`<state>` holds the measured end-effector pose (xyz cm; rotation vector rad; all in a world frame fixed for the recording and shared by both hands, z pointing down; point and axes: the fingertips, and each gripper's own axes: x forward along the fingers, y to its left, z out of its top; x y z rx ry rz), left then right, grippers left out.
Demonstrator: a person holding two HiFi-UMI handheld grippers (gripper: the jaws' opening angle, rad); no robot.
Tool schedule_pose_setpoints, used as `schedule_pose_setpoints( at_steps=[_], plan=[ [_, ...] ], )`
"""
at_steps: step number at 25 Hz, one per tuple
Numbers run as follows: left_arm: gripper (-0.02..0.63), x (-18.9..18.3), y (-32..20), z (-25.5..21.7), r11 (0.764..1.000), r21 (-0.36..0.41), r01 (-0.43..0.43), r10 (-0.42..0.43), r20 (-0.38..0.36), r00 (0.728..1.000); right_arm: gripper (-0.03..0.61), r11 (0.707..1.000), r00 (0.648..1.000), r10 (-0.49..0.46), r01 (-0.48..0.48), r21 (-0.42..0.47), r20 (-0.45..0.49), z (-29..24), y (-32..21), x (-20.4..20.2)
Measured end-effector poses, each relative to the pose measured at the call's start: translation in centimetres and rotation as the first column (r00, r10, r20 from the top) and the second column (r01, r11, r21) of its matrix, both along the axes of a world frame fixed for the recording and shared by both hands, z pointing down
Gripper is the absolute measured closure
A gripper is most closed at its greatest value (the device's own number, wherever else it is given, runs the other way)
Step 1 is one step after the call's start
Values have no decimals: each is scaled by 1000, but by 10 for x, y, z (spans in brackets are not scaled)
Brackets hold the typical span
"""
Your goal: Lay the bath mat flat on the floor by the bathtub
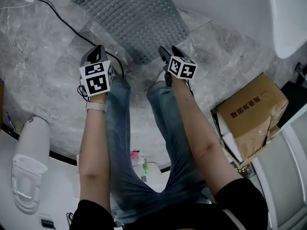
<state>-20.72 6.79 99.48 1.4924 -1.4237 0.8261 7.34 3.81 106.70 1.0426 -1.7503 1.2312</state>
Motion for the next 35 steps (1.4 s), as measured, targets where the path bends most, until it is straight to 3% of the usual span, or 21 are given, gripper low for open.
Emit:
schedule_pose_setpoints(
  at_steps=[4, 7, 12, 21, 24, 27, 28, 29, 32, 35],
  plan=[
    [595, 11, 42, -27, 990, -32, 134, -136, -63, 989, 267, 998, 998, 27, -30, -55, -56, 30, 21, 22],
    [595, 17, 66, -43, 982, -67, 179, -184, -88, 979, 258, 994, 995, 67, -73, -77, -79, 52, 24, 34],
    [595, 23, 82, -57, 979, -111, 174, -183, -79, 980, 253, 978, 981, 168, -178, -106, -102, 89, 35, 54],
    [595, 12, 67, -41, 991, -43, 123, -126, -75, 989, 225, 927, 938, 306, -333, -173, -164, 147, 62, 64],
    [595, 1, 58, -39, 990, -26, 137, -138, -68, 988, 269, 913, 909, 329, -375, -160, -255, 151, 62, 66],
    [595, -4, 50, -39, 988, -14, 155, -155, -70, 985, 311, 901, 898, 335, -394, -183, -284, 150, 62, 65],
    [595, -3, 49, -39, 988, -13, 152, -153, -72, 986, 358, 898, 897, 336, -397, -188, -288, 147, 62, 68],
    [595, -1, 47, -38, 989, -13, 148, -148, -76, 986, 536, 899, 899, 336, -395, -187, -281, 143, 61, 71],
    [595, 6, 41, -34, 990, -20, 138, -139, -100, 985, 555, 914, 925, 339, -367, -173, -171, 134, 53, 64],
    [595, 9, 31, -30, 992, -20, 125, -126, -119, 985, 554, 883, 897, 413, -437, -170, -159, 133, 55, 72]
  ],
)
